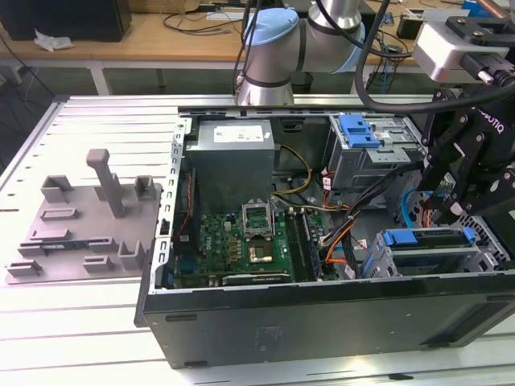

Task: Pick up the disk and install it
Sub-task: 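Insert the first disk wire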

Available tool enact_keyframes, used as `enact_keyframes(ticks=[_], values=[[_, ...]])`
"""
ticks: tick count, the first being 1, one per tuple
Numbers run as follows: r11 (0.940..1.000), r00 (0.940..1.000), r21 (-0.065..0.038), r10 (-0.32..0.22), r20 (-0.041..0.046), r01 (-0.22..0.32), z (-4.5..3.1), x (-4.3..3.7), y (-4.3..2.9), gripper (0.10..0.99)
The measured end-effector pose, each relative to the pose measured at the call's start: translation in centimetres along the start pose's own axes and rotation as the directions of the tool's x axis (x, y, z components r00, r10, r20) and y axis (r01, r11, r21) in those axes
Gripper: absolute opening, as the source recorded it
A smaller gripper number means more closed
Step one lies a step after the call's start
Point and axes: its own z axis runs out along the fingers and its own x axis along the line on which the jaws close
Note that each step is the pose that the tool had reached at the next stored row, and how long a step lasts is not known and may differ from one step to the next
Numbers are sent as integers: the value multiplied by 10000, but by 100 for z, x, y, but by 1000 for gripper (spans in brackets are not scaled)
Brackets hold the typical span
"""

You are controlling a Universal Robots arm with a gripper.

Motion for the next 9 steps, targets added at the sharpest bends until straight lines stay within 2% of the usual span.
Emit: enact_keyframes(ticks=[3,4,5,6,8,9], values=[[10000,10000,0,-1,0,1,0,0,0,502],[10000,10000,0,0,-24,0,2,-8,0,502],[10000,10000,-1,2,-97,-2,0,-30,-1,502],[10000,9997,-1,7,-233,-7,2,-72,-1,502],[10000,9990,-1,14,-440,-14,2,-121,-1,502],[10000,9979,-1,21,-652,-21,5,-167,-1,502]])
